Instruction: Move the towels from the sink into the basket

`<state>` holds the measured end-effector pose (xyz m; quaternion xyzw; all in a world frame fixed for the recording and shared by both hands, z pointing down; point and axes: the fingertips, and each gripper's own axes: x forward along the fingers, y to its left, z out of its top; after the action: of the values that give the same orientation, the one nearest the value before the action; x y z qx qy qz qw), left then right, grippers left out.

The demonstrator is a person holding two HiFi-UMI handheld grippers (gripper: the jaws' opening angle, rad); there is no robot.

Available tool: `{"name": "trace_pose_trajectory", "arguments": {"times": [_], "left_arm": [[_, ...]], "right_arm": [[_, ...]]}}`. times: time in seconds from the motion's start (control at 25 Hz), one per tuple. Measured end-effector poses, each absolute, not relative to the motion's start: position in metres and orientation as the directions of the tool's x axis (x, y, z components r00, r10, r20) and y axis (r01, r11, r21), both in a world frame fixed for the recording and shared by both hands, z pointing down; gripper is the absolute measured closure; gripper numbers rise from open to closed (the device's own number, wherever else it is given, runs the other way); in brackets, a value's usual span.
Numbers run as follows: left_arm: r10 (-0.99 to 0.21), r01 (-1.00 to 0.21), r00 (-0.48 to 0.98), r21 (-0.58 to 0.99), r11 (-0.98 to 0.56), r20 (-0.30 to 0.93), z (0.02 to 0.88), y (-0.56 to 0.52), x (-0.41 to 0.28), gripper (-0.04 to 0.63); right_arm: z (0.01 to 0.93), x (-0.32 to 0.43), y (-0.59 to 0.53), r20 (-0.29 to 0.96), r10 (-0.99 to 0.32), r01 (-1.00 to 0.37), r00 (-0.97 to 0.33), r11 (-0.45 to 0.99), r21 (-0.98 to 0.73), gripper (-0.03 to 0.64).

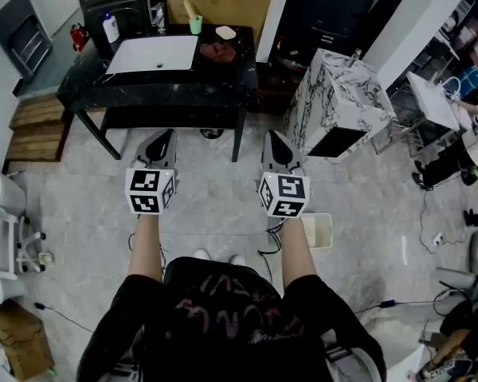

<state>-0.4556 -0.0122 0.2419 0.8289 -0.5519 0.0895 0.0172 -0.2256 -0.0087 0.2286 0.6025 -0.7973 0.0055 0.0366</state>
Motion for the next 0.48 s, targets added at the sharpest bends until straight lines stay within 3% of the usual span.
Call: {"name": "trace_pose_trajectory", "arguments": {"times": [0.48], "left_arm": [[-0.881, -0.890, 0.433, -0.067, -0.452, 0.189, 0.257, -0.014, -0.475, 0.578]], "right_arm": [[0.255, -0.264, -0.003, 0.115, -0.956, -0.960, -0.270, 0.276, 0.040, 0.603]]}}
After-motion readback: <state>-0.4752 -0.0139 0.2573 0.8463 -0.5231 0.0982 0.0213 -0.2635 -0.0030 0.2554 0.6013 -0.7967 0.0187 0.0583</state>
